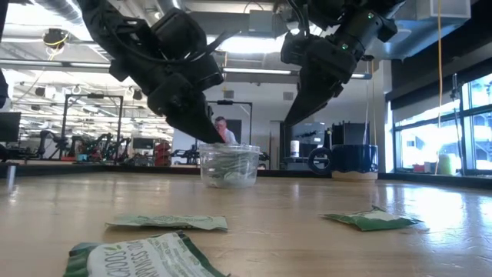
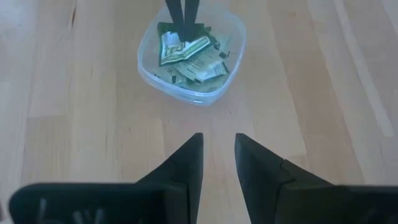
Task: Pick and place Stevia / Truvia into bins
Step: Put the top left green stevia packet into the container, then put the top right green stevia packet into the container
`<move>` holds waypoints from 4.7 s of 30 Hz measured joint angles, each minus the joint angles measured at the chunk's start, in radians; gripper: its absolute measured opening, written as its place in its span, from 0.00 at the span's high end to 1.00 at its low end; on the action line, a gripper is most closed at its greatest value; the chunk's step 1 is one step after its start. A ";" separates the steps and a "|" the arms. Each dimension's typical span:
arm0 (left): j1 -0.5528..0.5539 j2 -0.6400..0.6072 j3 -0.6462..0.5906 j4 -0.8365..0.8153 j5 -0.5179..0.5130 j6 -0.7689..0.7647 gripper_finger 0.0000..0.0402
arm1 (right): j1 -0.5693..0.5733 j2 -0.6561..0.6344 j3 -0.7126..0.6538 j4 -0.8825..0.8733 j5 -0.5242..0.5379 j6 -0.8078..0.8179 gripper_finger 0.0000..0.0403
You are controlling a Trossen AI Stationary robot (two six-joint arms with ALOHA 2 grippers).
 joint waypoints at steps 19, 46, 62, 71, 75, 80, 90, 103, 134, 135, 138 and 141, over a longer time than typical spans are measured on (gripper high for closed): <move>0.003 -0.007 0.000 0.029 -0.011 -0.071 0.80 | 0.077 -0.007 0.000 0.034 -0.105 -0.051 0.76; -0.106 -0.500 -0.199 0.061 -0.021 -0.085 0.78 | 0.420 0.201 0.000 0.194 -0.100 0.046 0.76; -0.121 -0.496 -0.211 0.070 -0.020 -0.062 0.78 | 0.511 0.311 0.000 0.262 -0.001 0.116 0.87; -0.121 -0.495 -0.211 0.069 -0.020 -0.062 0.78 | 0.519 0.350 0.005 0.286 0.005 0.152 0.89; -0.121 -0.495 -0.211 0.069 -0.019 -0.062 0.78 | 0.519 0.349 0.004 0.286 0.025 0.161 0.93; -0.121 -0.495 -0.211 0.068 -0.019 -0.062 0.78 | 0.519 0.349 0.003 0.283 0.026 0.156 0.99; -0.121 -0.495 -0.211 0.068 -0.018 -0.062 0.79 | 0.501 0.231 -0.002 0.296 0.108 0.122 0.99; -0.138 -0.495 -0.210 0.045 0.007 -0.063 0.79 | 0.220 0.125 0.015 0.445 0.224 -0.082 1.00; -0.184 -0.495 -0.210 0.011 0.005 -0.079 0.79 | 0.032 0.337 0.034 0.501 0.143 -0.080 1.00; -0.184 -0.495 -0.210 0.011 0.005 -0.079 0.79 | 0.032 0.337 0.034 0.500 0.143 -0.083 1.00; -0.184 -0.495 -0.210 0.012 0.004 -0.079 0.79 | 0.033 0.338 0.034 0.511 0.141 -0.083 0.98; -0.184 -0.495 -0.210 0.014 0.004 -0.079 0.79 | 0.033 0.338 0.034 0.517 0.137 -0.083 0.94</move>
